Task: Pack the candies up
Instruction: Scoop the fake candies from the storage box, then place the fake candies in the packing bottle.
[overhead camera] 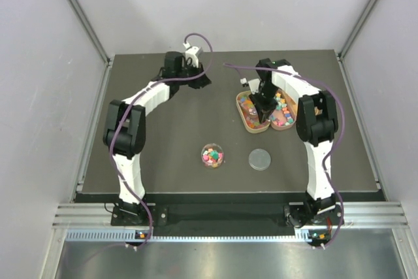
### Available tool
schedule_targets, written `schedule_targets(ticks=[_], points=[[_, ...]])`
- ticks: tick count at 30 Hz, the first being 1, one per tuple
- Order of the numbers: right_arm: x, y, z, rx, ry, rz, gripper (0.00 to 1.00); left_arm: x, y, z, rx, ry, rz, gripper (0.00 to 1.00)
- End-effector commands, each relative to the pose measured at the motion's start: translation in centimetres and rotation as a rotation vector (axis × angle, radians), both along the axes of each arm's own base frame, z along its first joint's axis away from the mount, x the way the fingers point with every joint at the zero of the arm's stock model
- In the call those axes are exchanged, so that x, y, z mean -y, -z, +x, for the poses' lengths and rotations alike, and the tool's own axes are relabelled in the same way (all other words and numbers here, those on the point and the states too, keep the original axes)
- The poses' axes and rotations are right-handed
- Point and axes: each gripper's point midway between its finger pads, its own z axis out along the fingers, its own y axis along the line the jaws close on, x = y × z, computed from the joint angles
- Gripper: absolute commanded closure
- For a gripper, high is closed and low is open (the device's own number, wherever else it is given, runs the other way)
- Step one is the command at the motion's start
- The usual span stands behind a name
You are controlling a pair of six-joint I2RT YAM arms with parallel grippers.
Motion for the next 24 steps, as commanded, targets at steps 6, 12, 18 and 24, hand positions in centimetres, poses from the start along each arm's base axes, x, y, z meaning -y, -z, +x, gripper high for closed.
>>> schedule_targets(ticks=[6, 12, 18, 24], points=[[-0.1, -0.4, -1.9, 0.144, -0.023, 0.058, 1.0, -6.6, -3.8, -0.3, 0.084, -0.076, 0.115, 0.88], [-0.3, -0.4, -0.8, 0.284, -0.012, 0.09, 1.0, -7.7, -5.0, -0.5, 0.135, -0.088, 0.16, 0.88], [-1.2, -1.6, 0.3, 0.445, 0.025, 0.16, 1.0, -8.1, -6.0, -0.2, 0.165, -0.099, 0.185, 0.88], [-1.9, -3.7, 0.5, 0.598, 0.04, 0.236, 1.0, -8.7, -6.0, 0.7, 0.193, -0.102, 0.234, 0.88]])
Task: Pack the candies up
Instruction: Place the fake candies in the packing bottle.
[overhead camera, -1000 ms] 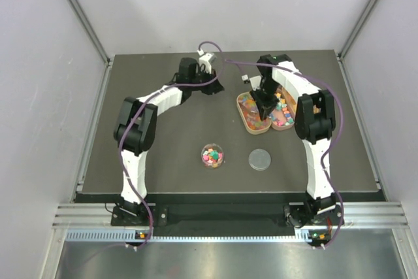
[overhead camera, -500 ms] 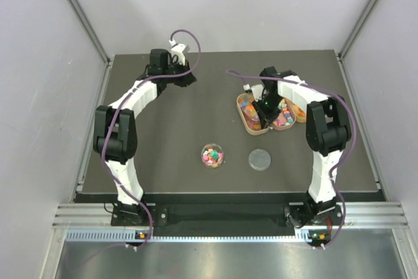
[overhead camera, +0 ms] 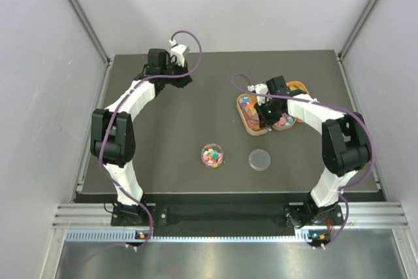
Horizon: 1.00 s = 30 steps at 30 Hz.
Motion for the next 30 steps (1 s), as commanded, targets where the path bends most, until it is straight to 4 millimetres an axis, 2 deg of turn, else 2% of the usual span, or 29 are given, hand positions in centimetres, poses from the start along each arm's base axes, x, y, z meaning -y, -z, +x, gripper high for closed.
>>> schedule_targets(ticks=[1, 5, 8, 9, 11, 15, 17, 18, 20, 21, 23, 24, 25, 30], points=[[-2.0, -4.2, 2.9, 0.252, 0.009, 0.116, 1.0, -0.7, -3.7, 1.1, 0.112, 0.004, 0.044, 0.88], [-1.5, -4.9, 2.8, 0.33, 0.04, 0.134, 1.0, -1.3, -3.8, 1.9, 0.117, -0.008, 0.047, 0.88], [-1.2, -7.4, 2.2, 0.361, 0.051, 0.147, 1.0, -1.6, -4.9, 2.2, 0.136, -0.013, 0.048, 0.88], [-1.3, -9.2, 2.1, 0.396, 0.035, 0.159, 1.0, -1.7, -5.8, 2.1, 0.153, -0.016, 0.05, 0.88], [-1.0, -9.5, 0.6, 0.36, -0.018, 0.137, 1.0, -1.8, -5.9, 1.7, 0.157, -0.019, 0.06, 0.88], [0.7, -8.1, -2.8, 0.307, -0.298, -0.006, 1.0, -2.2, -6.5, 0.7, 0.166, -0.016, 0.077, 0.88], [1.6, -8.0, -4.5, 0.257, -0.378, -0.055, 1.0, -2.7, -5.8, 0.1, 0.147, -0.034, 0.086, 0.88], [1.7, -8.4, -4.9, 0.274, -0.449, -0.081, 1.0, -2.9, -6.5, -0.1, 0.163, -0.045, 0.081, 0.88], [2.0, -9.0, -5.8, 0.279, -0.523, -0.118, 1.0, -3.5, -6.1, -0.9, 0.145, -0.072, 0.072, 0.88], [1.9, -9.3, -6.8, 0.288, -0.614, -0.15, 1.0, -3.7, -7.0, -1.4, 0.161, -0.078, 0.068, 0.88], [2.3, -9.9, -7.2, 0.317, -0.706, -0.223, 1.0, -4.5, -6.7, -2.2, 0.152, -0.094, 0.079, 0.88], [2.0, -10.3, -7.9, 0.324, -0.753, -0.24, 1.0, -4.9, -7.6, -2.6, 0.171, -0.104, 0.08, 0.88], [2.0, -10.5, -8.1, 0.329, -0.782, -0.262, 1.0, -5.6, -7.6, -2.9, 0.171, -0.119, 0.083, 0.88], [-0.2, -11.0, -8.8, 0.349, -0.909, -0.288, 1.0, -7.5, -6.8, -5.2, 0.139, -0.162, 0.057, 0.88]])
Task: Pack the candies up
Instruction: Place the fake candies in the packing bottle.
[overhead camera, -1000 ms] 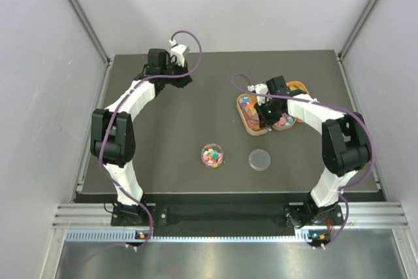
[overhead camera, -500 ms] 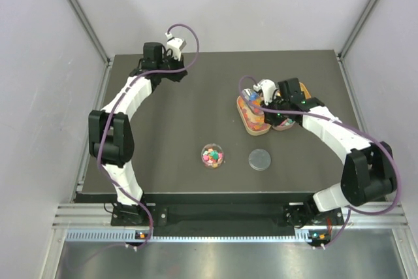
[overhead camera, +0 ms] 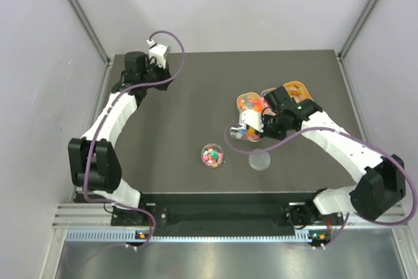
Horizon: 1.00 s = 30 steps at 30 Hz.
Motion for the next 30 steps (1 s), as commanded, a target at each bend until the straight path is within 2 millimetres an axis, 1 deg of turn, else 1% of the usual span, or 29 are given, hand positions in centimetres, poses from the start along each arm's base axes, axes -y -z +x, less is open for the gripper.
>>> schedule_targets(ticks=[1, 3, 4, 5, 6, 7, 8, 9, 10, 12, 13, 15, 16, 17, 20, 22, 26, 30], points=[[-1.9, -2.5, 0.3, 0.097, -0.16, -0.031, 1.0, -1.9, -1.1, -1.8, 0.027, -0.048, -0.027, 0.88], [-3.3, -2.1, 0.0, 0.093, -0.195, -0.043, 1.0, -2.2, -0.4, -2.7, 0.01, -0.059, -0.026, 0.88], [-3.5, -2.1, 0.2, 0.103, -0.197, -0.059, 1.0, -2.5, 0.3, -3.1, -0.011, -0.071, -0.029, 0.88], [-4.4, -1.9, 0.1, 0.099, -0.22, -0.069, 1.0, -2.6, 0.2, -3.4, -0.009, -0.082, -0.033, 0.88], [-4.8, -1.8, 0.1, 0.105, -0.23, -0.079, 1.0, -2.8, 0.3, -3.7, -0.016, -0.091, -0.037, 0.88], [-4.8, -1.7, 0.3, 0.118, -0.233, -0.108, 1.0, -3.1, 0.9, -4.1, -0.031, -0.105, -0.047, 0.88], [-5.2, -1.4, 0.4, 0.115, -0.248, -0.127, 1.0, -3.2, 0.5, -4.5, -0.023, -0.11, -0.053, 0.88], [-5.9, -1.2, 0.0, 0.114, -0.275, -0.13, 1.0, -3.4, 0.5, -4.8, -0.024, -0.113, -0.056, 0.88], [-5.7, -1.2, 0.4, 0.133, -0.272, -0.17, 1.0, -3.5, 1.0, -5.2, -0.034, -0.115, -0.056, 0.88], [-6.4, -1.0, 0.3, 0.127, -0.295, -0.192, 1.0, -3.9, 0.9, -5.5, -0.026, -0.123, -0.056, 0.89], [-6.6, -1.2, 0.6, 0.136, -0.295, -0.196, 1.0, -4.0, 1.3, -5.8, -0.035, -0.126, -0.057, 0.89], [-7.1, -0.9, 0.4, 0.128, -0.308, -0.219, 1.0, -4.2, 1.4, -6.0, -0.039, -0.133, -0.066, 0.89], [-7.3, -1.3, 0.7, 0.142, -0.302, -0.232, 1.0, -4.1, 1.6, -6.1, -0.045, -0.13, -0.072, 0.89], [-7.7, -1.1, 0.6, 0.136, -0.308, -0.243, 1.0, -4.2, 1.5, -6.2, -0.045, -0.13, -0.076, 0.89], [-8.2, -1.5, 0.7, 0.15, -0.314, -0.277, 1.0, -4.2, 1.9, -6.6, -0.058, -0.137, -0.086, 0.89], [-8.0, -1.8, 0.9, 0.172, -0.32, -0.315, 1.0, -4.2, 2.2, -6.7, -0.066, -0.139, -0.092, 0.89], [-8.1, -1.7, 0.4, 0.195, -0.357, -0.382, 1.0, -4.2, 2.3, -6.8, -0.062, -0.143, -0.105, 0.89], [-7.9, -1.6, 0.4, 0.221, -0.36, -0.436, 1.0, -4.3, 2.5, -6.7, -0.062, -0.145, -0.11, 0.89]])
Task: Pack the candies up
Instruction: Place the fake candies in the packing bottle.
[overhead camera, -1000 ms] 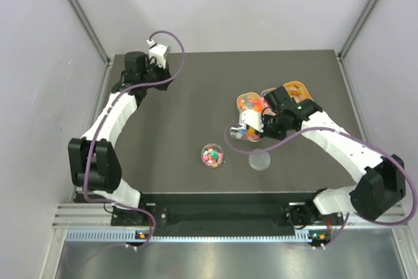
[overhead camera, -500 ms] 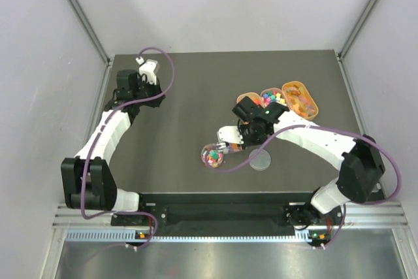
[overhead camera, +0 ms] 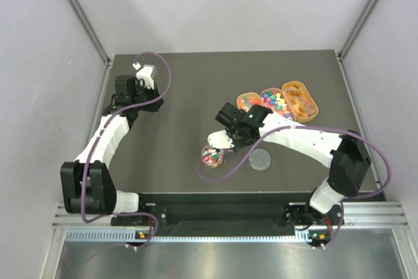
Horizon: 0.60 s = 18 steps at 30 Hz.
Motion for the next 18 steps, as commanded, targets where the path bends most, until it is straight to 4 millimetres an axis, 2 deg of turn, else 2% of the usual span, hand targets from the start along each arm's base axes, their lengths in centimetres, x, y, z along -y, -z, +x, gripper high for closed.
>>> schedule_targets(ticks=[1, 18], points=[[-0.1, -1.4, 0.6, 0.079, -0.005, -0.054, 1.0, 0.0, -2.1, 0.6, 0.084, 0.002, -0.026, 0.89], [0.2, -3.3, 1.5, 0.24, -0.067, -0.187, 1.0, 0.2, -0.9, 0.8, 0.042, -0.01, -0.074, 0.89]])
